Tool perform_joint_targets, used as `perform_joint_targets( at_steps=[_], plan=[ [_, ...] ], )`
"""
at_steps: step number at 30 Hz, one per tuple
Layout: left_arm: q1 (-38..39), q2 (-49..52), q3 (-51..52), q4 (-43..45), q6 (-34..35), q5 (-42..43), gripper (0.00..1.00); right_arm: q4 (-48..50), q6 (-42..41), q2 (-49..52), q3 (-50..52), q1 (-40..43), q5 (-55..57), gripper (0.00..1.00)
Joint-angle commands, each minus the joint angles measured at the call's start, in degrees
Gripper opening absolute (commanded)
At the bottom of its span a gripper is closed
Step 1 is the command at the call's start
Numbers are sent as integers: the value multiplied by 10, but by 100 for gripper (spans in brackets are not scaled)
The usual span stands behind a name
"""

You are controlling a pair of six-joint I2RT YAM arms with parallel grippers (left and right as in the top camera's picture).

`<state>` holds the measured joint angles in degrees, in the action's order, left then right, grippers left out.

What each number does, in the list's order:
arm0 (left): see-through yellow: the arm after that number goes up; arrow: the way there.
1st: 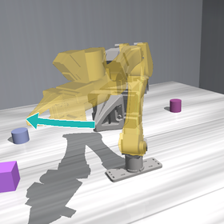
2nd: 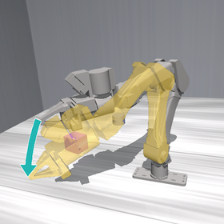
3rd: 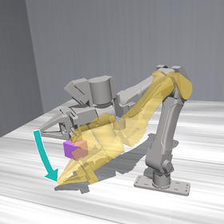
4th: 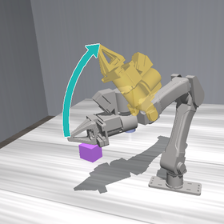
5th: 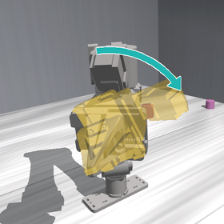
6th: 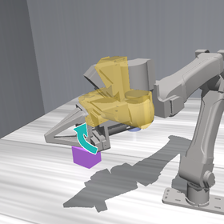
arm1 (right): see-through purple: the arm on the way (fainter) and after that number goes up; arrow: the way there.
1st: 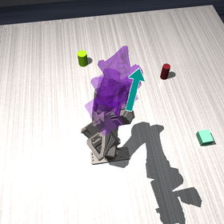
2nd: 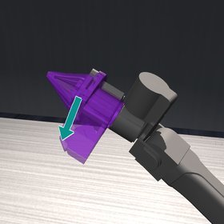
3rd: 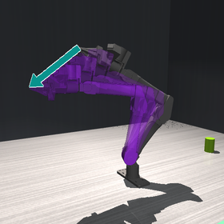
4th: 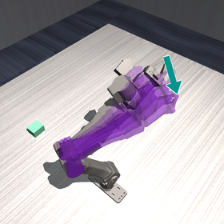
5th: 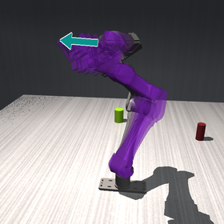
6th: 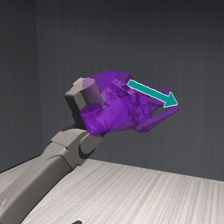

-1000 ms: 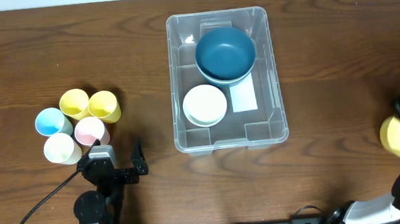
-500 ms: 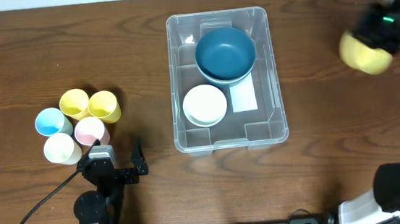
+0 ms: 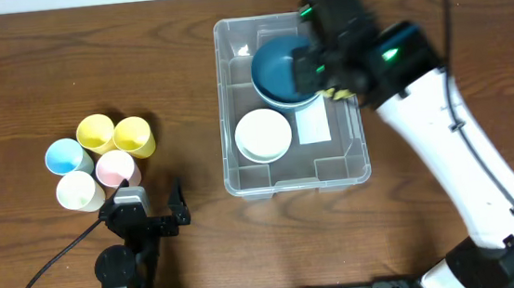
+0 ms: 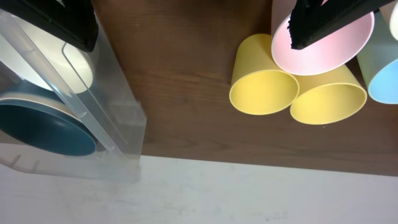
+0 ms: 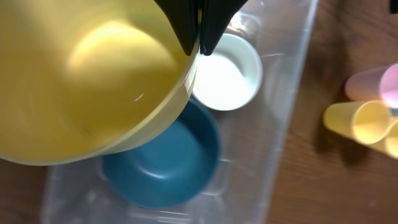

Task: Pack container
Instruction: 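Carry the yellow bowl into the bin onto the white bowl, release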

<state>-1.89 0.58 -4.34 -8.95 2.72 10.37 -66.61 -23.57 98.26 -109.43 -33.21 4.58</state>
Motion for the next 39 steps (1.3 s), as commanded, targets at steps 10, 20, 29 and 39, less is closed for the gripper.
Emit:
perform_joint_targets(
  at_steps=[10, 20, 29, 39],
  plan=[
    [-4, -3, 14, -7, -8, 5, 98, 77, -50, 119, 24, -110, 55, 1],
    [-4, -3, 14, -7, -8, 5, 98, 70, -73, 190, 24, -137, 51, 1],
    [-4, -3, 13, -7, -8, 5, 98, 58, -81, 193, 26, -137, 29, 4],
    [-4, -3, 14, -7, -8, 5, 98, 54, -86, 194, 26, -137, 20, 12]
  ],
)
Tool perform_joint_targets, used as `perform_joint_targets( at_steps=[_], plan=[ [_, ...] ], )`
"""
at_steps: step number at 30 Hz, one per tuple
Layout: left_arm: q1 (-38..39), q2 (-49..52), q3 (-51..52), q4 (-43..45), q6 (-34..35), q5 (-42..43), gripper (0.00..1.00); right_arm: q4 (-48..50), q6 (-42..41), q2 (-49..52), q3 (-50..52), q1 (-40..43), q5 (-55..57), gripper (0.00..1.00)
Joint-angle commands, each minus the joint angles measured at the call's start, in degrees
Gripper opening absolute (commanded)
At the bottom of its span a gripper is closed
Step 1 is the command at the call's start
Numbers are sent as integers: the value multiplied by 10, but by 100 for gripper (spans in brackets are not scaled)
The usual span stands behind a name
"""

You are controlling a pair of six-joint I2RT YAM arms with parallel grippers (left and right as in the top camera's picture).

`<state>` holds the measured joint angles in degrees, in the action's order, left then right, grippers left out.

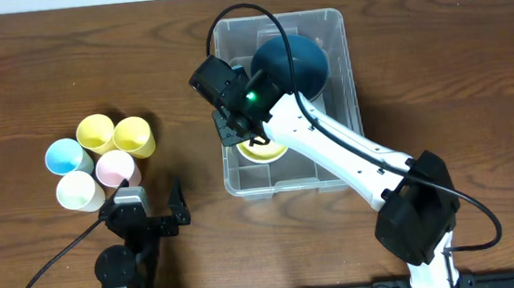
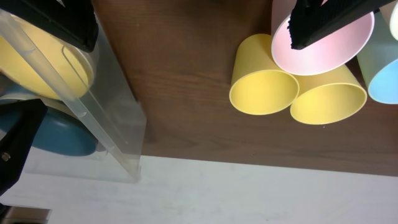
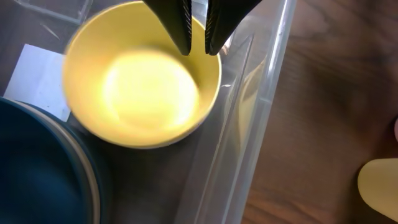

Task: Pack container
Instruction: 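Carry the yellow bowl into the bin onto the white bowl, release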

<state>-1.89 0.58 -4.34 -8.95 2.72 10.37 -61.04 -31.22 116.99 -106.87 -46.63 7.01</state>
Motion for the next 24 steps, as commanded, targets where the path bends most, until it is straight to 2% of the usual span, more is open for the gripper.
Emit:
perform_joint_targets(
  at_steps=[1, 4, 6, 8, 9, 10, 11, 18, 24],
  plan=[
    [-4, -3, 13, -7, -8, 5, 98, -2, -9, 6, 1, -3, -4, 13],
    [-4, -3, 14, -7, -8, 5, 98, -2, -9, 6, 1, -3, 9, 20],
    [-4, -3, 14, -7, -8, 5, 98, -6, -9, 5, -2, -1, 37, 32],
    [-4, -3, 14, -7, -8, 5, 98, -17, -9, 0, -12, 2, 56, 54],
    [-4, -3, 14, -7, -8, 5, 98, -27, -9, -5, -22, 6, 67, 78],
    [-4, -3, 14, -7, -8, 5, 98, -39, -9, -12, -34, 11, 78, 95],
    [-4, -3, 13, -7, -8, 5, 98, -50, -9, -18, -47, 18, 86, 99],
    [-4, -3, 14, -7, -8, 5, 98, -165, -63, -91, -150, 126, 106, 99],
    [-4, -3, 14, -7, -8, 5, 98, -254, -132, -148, -153, 266, 103, 99]
  ],
)
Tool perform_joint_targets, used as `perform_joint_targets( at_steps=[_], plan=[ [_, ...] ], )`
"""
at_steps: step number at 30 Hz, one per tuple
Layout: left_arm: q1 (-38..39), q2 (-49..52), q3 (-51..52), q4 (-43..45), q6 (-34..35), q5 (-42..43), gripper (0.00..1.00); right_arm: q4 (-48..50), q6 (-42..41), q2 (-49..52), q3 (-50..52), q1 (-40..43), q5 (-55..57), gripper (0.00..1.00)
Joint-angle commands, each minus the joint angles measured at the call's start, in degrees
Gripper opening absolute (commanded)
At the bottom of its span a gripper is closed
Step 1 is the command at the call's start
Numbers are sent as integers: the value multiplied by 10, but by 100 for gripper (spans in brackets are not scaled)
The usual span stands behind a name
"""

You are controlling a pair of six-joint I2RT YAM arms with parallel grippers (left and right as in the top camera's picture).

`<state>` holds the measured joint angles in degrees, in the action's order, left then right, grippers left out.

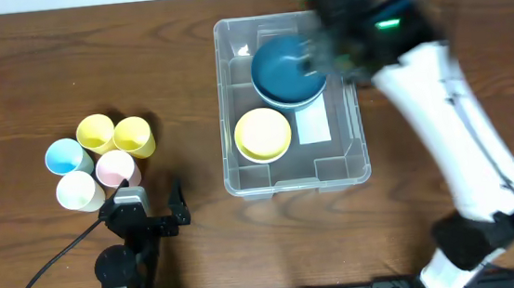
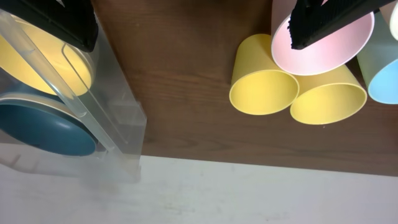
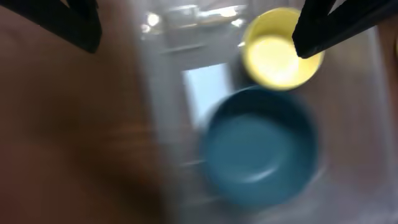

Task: Pack container
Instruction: 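Carry the yellow bowl into the bin onto the white bowl, release, then retract the right gripper to the right side of the table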

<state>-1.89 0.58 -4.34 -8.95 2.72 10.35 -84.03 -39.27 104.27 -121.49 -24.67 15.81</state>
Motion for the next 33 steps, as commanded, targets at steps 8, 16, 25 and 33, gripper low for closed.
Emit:
perform_joint_targets(
  at_steps=[8, 16, 25, 33],
  plan=[
    [-4, -3, 14, -7, -8, 6, 98, -84, -72, -18, 53, 210, 2, 99],
    [-4, -3, 14, -7, -8, 6, 98, -29, -72, -17, 155, 321, -11, 99],
    [-4, -3, 14, -6, -8, 6, 98, 9, -74, -17, 260, 384, -14, 99],
    [-4, -3, 13, -6, -8, 6, 98, 10, -74, -17, 286, 384, -26, 99]
  ],
)
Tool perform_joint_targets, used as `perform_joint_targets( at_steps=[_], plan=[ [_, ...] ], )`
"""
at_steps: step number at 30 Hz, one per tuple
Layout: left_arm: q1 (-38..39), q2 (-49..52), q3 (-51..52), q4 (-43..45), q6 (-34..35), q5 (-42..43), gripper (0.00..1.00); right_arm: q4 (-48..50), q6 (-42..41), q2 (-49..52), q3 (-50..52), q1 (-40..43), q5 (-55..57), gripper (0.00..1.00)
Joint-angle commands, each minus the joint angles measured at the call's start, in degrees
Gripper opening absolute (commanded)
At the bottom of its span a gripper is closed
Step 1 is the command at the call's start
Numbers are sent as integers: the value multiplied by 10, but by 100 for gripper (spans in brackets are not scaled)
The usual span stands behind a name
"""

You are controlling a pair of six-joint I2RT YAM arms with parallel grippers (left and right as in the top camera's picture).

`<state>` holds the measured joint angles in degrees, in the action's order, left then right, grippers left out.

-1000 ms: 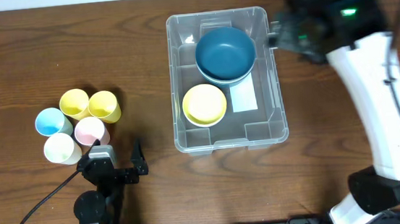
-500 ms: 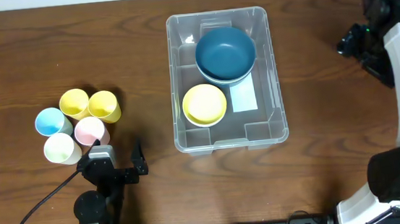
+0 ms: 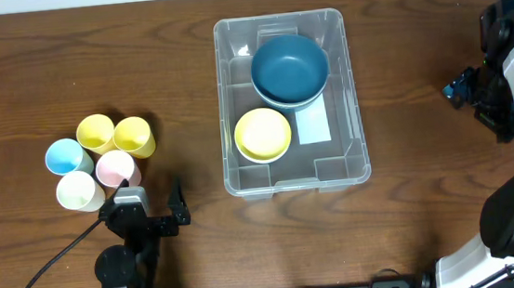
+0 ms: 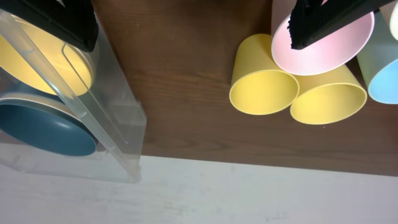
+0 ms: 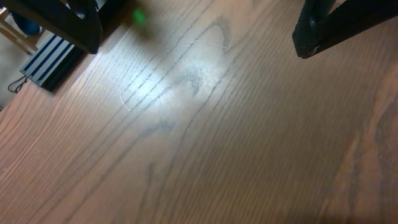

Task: Pack container
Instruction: 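Retract the right gripper to the right side of the table, then move the left gripper to the pink cup and grasp it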

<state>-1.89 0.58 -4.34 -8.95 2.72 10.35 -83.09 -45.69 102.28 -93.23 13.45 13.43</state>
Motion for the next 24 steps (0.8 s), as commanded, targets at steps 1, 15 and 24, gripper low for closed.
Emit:
perform_joint_targets(
  at_steps=[1, 15, 24],
  plan=[
    [-4, -3, 14, -6, -6, 7, 98, 0, -10, 3, 3, 3, -2, 99],
    [-8, 142, -217, -90, 35, 57, 98, 0, -10, 3, 3, 3, -2, 99],
    [-13, 521, -619, -457, 8, 94, 98, 0, -10, 3, 3, 3, -2, 99]
  ],
)
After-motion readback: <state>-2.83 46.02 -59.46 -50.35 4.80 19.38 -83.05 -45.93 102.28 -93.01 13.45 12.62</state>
